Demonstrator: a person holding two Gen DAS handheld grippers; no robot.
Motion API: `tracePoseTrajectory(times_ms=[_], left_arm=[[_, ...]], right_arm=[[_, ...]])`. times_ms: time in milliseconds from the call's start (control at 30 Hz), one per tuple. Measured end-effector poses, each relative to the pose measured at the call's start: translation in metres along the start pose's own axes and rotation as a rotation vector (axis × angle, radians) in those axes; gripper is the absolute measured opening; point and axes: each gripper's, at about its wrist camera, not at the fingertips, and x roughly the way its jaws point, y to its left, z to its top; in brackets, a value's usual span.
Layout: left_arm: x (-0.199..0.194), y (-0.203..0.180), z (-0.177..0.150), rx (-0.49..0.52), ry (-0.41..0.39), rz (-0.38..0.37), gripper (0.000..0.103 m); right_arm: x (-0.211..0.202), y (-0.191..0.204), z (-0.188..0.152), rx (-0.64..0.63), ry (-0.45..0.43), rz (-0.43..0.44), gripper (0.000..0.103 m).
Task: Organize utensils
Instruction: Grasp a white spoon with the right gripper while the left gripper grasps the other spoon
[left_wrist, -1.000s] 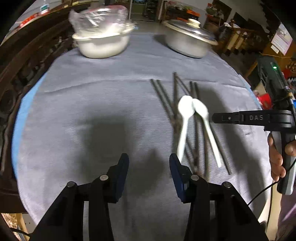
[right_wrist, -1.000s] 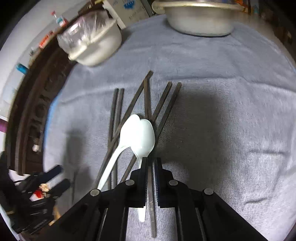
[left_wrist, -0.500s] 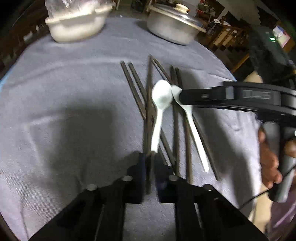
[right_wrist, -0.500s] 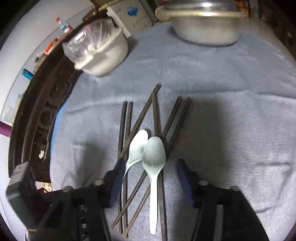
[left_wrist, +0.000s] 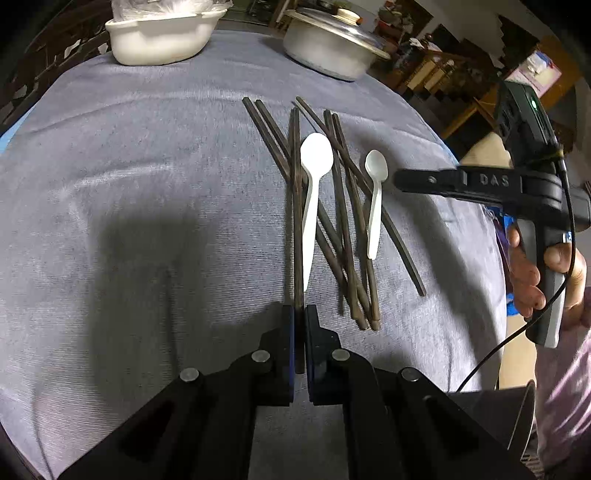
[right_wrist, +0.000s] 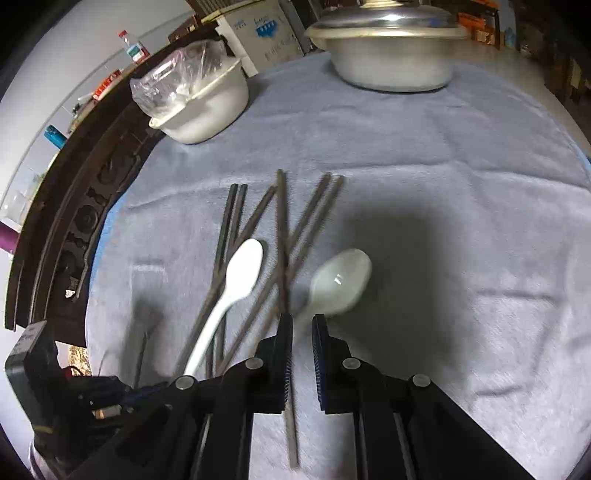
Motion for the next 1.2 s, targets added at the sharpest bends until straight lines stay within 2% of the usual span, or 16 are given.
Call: tracePoseTrajectory(times_ms=[133, 200, 267, 300, 333, 433, 467, 533, 633, 667, 700, 733, 767, 933, 1067, 1200], left_arm=[[-0.006, -0.003, 0.026, -0.002, -0.027, 0.052, 0.007], [-0.006, -0.009, 0.044, -0.001, -0.034, 0.050, 0.020], [0.001, -0.017, 0.065, 0.007, -0.047, 0.072, 0.028], [0.004, -0.019, 0.070, 0.010, -0.048, 0.076, 0.029], [0.010, -0.023, 0.079, 0.015, -0.043, 0.076, 0.029], [0.033, -0.033, 0.101, 0.040, -0.005, 0.078, 0.029], [0.040, -0.036, 0.106, 0.047, 0.003, 0.090, 0.029], [0.053, -0.040, 0.111, 0.056, 0.006, 0.092, 0.029], [0.063, -0.040, 0.116, 0.051, 0.004, 0.076, 0.029], [0.065, -0.039, 0.117, 0.048, 0.004, 0.072, 0.026], [0.068, -0.038, 0.117, 0.047, 0.008, 0.069, 0.015], [0.071, -0.037, 0.116, 0.044, 0.016, 0.068, 0.009], [0.072, -0.036, 0.116, 0.041, 0.019, 0.067, 0.007], [0.059, -0.030, 0.107, 0.031, -0.038, 0.041, 0.003], [0.035, -0.024, 0.099, -0.013, -0.087, -0.018, 0.002], [-0.003, -0.024, 0.087, -0.031, -0.175, -0.065, 0.002]], right_arm=[[-0.006, -0.028, -0.007, 0.113, -0.009, 0.066, 0.014], [-0.008, -0.042, -0.005, 0.202, -0.026, 0.136, 0.016], [-0.010, -0.055, -0.002, 0.285, -0.037, 0.179, 0.031], [-0.010, -0.060, 0.001, 0.315, -0.044, 0.198, 0.048], [-0.011, -0.061, 0.004, 0.323, -0.053, 0.208, 0.058], [-0.007, -0.061, 0.012, 0.336, -0.048, 0.203, 0.058], [-0.001, -0.061, 0.014, 0.345, -0.027, 0.202, 0.056], [0.010, -0.059, 0.021, 0.344, -0.001, 0.202, 0.041], [0.026, -0.051, 0.023, 0.320, 0.021, 0.163, 0.034], [0.028, -0.047, 0.024, 0.304, 0.012, 0.153, 0.032], [0.031, -0.042, 0.027, 0.280, 0.009, 0.130, 0.025], [0.034, -0.038, 0.029, 0.269, 0.010, 0.113, 0.012], [0.037, -0.036, 0.030, 0.262, 0.012, 0.095, 0.006], [0.035, -0.026, 0.026, 0.211, -0.045, 0.051, 0.003], [0.004, -0.023, 0.013, 0.169, -0.125, 0.053, 0.003], [-0.030, -0.012, -0.003, 0.121, -0.235, 0.045, 0.002]])
